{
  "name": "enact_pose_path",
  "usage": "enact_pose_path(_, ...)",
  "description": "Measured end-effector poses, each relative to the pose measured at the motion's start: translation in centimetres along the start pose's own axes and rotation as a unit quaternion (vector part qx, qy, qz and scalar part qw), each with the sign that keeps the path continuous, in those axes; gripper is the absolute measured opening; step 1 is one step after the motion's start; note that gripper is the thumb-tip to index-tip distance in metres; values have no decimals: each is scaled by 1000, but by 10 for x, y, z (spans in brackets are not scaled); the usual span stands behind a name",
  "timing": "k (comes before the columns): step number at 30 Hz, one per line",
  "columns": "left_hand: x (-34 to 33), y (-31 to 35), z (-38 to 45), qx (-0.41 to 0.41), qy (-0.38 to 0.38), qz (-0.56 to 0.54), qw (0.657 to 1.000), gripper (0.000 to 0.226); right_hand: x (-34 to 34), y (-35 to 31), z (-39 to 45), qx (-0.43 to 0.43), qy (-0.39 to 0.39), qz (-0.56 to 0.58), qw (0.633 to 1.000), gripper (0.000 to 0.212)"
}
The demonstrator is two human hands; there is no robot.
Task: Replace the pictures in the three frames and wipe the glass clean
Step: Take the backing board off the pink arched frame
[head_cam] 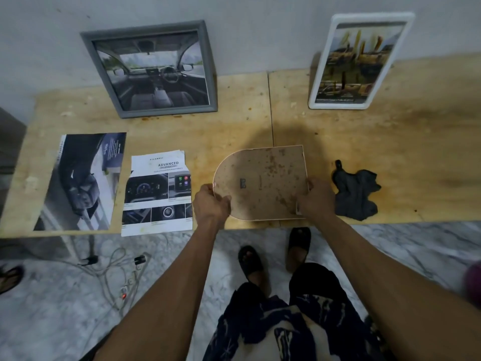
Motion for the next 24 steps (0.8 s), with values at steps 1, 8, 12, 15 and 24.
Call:
enact_pose_path(1, 0, 3, -1, -5, 1, 15, 1000, 52, -1, 1, 0, 0, -1, 3, 1000, 18)
enact_pose_path(8, -8, 15, -15, -79, 9, 179, 981, 33, -10, 1, -5, 21, -7, -54, 998, 64)
enact_pose_path(12, -12, 20, -18, -59, 18, 173, 983, 28, -10, 0, -4, 26, -18, -71, 997, 64)
enact_pose_path(15, -12, 25, -15, -23, 19, 136, 990, 32, -10, 2, -4, 27, -22, -67, 997, 64)
enact_pose_path(24, -9, 23, 17, 79, -4, 94, 992, 55, -13, 2, -3, 40, -36, -86, 995, 61)
Point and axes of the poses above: each hand's wrist, its own z-axis towards the middle knuckle, its own x-axis out of the back of the hand, y = z × x, the point moved 6 cm from there along z, towards the middle knuckle, and after that the axes turned 3 degrees about -z, right-handed, at the moved point
